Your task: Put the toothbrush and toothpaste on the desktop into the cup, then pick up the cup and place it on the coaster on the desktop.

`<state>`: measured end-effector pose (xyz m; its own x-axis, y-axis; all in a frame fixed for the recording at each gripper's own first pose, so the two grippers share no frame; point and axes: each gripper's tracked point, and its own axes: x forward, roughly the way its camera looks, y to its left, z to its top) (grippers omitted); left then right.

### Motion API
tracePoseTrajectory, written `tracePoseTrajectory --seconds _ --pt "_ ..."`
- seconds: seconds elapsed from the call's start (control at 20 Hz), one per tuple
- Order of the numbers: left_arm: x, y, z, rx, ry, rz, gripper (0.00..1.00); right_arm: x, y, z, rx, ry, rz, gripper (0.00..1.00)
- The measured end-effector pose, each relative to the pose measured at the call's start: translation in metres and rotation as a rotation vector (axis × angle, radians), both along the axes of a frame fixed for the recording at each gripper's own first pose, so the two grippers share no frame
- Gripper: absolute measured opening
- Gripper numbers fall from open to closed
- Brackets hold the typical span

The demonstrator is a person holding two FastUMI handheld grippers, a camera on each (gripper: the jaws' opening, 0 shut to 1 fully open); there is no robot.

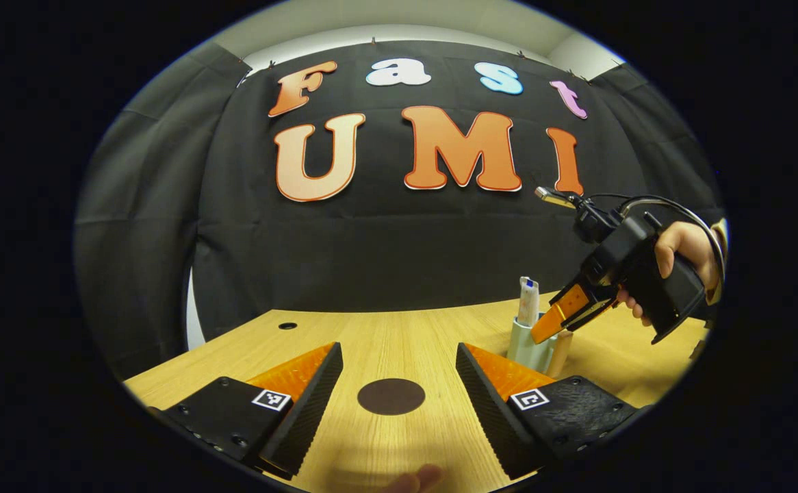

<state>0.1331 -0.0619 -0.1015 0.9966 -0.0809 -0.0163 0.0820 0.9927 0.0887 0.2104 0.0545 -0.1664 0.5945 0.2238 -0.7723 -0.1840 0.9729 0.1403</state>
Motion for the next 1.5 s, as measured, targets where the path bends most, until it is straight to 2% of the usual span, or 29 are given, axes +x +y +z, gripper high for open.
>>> tracePoseTrajectory --seconds 0.05,0.2,0.55,0.6,0.7,0.75,0.8,0.85,1.0,1.15,1.5 --pt "0.000 -0.001 0.002 0.007 -0.004 0.003 1.00 0.001 0.003 -0.002 0.011 0.027 -0.009 0.94" --pt "-0.002 -0.006 -0.004 0.019 -0.002 -0.009 1.00 -0.001 0.008 -0.011 0.015 0.106 -0.049 0.84" --pt "-0.003 -0.009 -0.009 0.046 0.010 -0.014 1.00 -0.006 0.005 -0.017 -0.079 0.154 -0.023 0.78" --pt "-0.003 -0.010 -0.010 0.047 0.013 -0.017 0.99 -0.007 0.005 -0.017 -0.087 0.158 -0.019 0.80" --pt "-0.004 -0.010 -0.010 0.048 0.017 -0.019 0.99 -0.011 0.004 -0.021 -0.092 0.175 -0.021 0.69" --pt "-0.005 -0.011 -0.010 0.047 0.019 -0.022 0.99 -0.014 0.004 -0.023 -0.096 0.188 -0.024 0.67" --pt "-0.005 -0.011 -0.011 0.047 0.022 -0.025 0.99 -0.017 0.003 -0.024 -0.097 0.197 -0.028 0.54" --pt "-0.006 -0.011 -0.011 0.047 0.025 -0.027 0.99 -0.018 0.004 -0.030 -0.089 0.207 -0.031 0.52" --pt "-0.009 -0.012 -0.016 0.045 0.032 -0.031 0.99 -0.018 0.002 -0.033 -0.117 0.198 -0.023 0.30" --pt "-0.014 -0.012 -0.020 0.043 0.047 -0.030 0.99 -0.017 0.002 -0.033 -0.156 0.172 0.002 0.25" --pt "-0.020 -0.010 -0.025 0.029 0.053 -0.037 0.99 -0.014 0.003 -0.032 -0.172 0.163 0.036 0.24"
